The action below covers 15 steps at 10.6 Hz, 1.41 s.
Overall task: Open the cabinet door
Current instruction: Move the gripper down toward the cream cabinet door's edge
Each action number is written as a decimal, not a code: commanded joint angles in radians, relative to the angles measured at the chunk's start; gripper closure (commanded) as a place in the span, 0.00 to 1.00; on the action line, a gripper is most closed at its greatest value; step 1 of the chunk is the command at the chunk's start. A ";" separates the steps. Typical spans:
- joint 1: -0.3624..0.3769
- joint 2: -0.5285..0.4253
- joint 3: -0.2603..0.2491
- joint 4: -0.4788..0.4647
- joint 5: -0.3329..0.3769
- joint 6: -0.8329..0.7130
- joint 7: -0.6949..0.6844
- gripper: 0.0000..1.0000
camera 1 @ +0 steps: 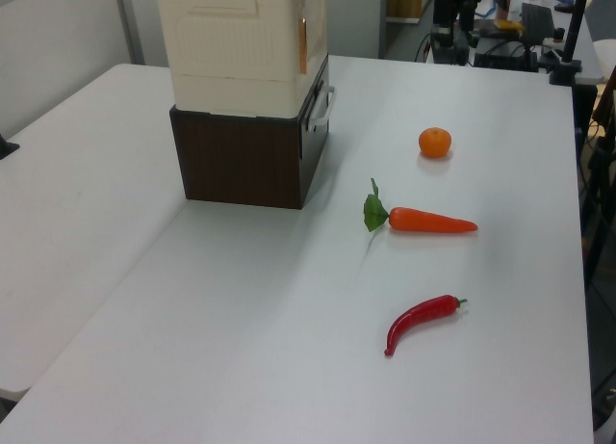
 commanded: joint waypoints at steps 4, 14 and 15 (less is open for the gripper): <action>0.066 0.014 -0.049 -0.009 0.071 0.112 -0.136 0.00; 0.184 0.225 -0.053 0.081 0.109 0.675 -0.168 0.18; 0.194 0.251 -0.053 0.100 0.102 0.727 -0.162 0.18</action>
